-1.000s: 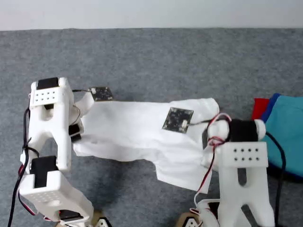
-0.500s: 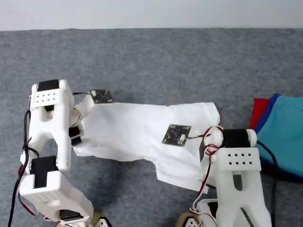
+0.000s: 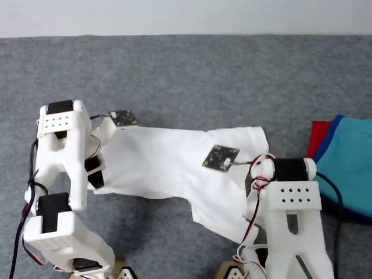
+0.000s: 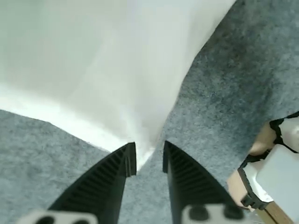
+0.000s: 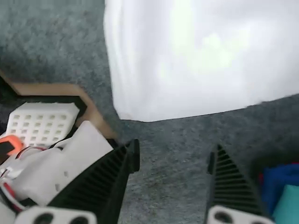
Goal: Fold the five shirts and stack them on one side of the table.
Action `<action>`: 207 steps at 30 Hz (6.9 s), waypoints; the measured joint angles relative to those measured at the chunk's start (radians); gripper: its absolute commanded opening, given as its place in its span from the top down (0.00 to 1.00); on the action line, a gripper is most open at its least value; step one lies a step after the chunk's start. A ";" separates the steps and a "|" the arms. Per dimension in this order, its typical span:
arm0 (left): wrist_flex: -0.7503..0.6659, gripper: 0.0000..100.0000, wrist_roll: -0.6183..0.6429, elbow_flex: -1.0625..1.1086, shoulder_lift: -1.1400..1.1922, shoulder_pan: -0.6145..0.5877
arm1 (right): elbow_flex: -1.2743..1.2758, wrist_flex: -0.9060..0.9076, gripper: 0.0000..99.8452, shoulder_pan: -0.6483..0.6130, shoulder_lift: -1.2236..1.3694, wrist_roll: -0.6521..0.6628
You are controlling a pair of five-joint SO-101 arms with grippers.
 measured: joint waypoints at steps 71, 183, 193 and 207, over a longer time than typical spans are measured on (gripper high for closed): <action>-0.212 0.99 0.641 0.037 -0.318 0.196 | -1.142 -0.192 0.99 -0.011 1.092 -0.393; -0.250 0.84 0.598 -0.783 0.434 0.799 | -1.063 0.009 0.99 0.961 0.411 -0.393; 0.000 0.84 0.598 -0.977 0.425 0.928 | -1.063 0.009 0.99 0.961 0.411 -0.393; -0.046 0.89 0.586 -0.483 0.292 0.921 | -1.063 0.009 0.99 0.961 0.411 -0.393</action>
